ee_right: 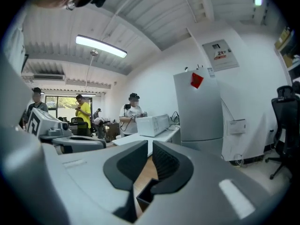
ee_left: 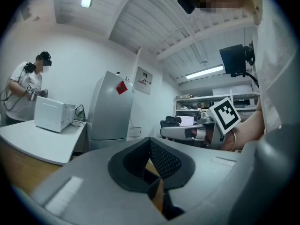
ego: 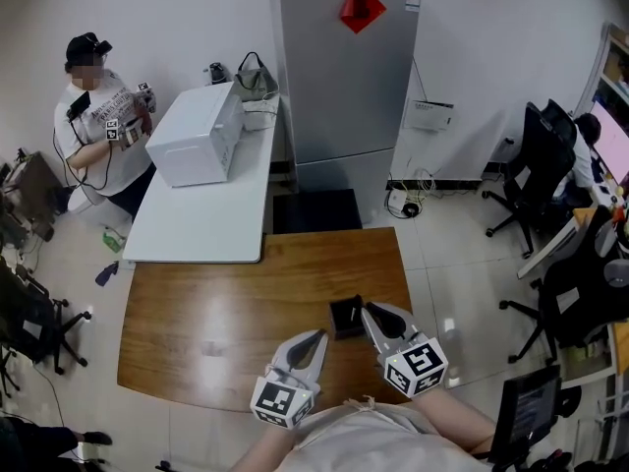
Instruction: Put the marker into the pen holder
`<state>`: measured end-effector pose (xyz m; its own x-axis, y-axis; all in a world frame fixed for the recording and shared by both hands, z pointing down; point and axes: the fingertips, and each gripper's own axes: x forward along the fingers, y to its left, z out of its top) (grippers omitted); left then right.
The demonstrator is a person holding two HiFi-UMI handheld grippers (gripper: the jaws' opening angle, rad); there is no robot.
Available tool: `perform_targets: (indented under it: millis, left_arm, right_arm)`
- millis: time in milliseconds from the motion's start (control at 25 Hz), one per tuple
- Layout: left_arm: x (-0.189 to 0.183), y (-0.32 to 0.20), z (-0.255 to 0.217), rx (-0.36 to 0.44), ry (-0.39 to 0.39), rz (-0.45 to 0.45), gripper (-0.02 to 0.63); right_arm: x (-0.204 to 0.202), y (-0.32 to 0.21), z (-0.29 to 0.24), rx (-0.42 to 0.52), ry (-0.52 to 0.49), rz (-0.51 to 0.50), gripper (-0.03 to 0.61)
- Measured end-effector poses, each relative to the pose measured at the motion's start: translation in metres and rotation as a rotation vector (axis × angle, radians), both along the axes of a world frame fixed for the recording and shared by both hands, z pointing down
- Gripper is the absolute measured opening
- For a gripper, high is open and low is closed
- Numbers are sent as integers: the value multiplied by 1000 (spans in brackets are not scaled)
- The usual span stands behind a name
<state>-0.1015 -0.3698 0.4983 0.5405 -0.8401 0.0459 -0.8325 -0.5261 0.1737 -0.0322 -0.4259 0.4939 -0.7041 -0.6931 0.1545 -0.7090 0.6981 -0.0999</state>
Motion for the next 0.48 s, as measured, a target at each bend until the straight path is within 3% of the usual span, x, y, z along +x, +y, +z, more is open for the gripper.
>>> perform_targets:
  millis: [160, 480]
  left_arm:
    - [4, 5, -13, 39, 23, 30, 12]
    - [-2, 19, -20, 60, 31, 74, 12]
  right_arm:
    - [1, 23, -25, 66, -14, -16, 0]
    - [-2, 61, -7, 17, -12, -27, 0]
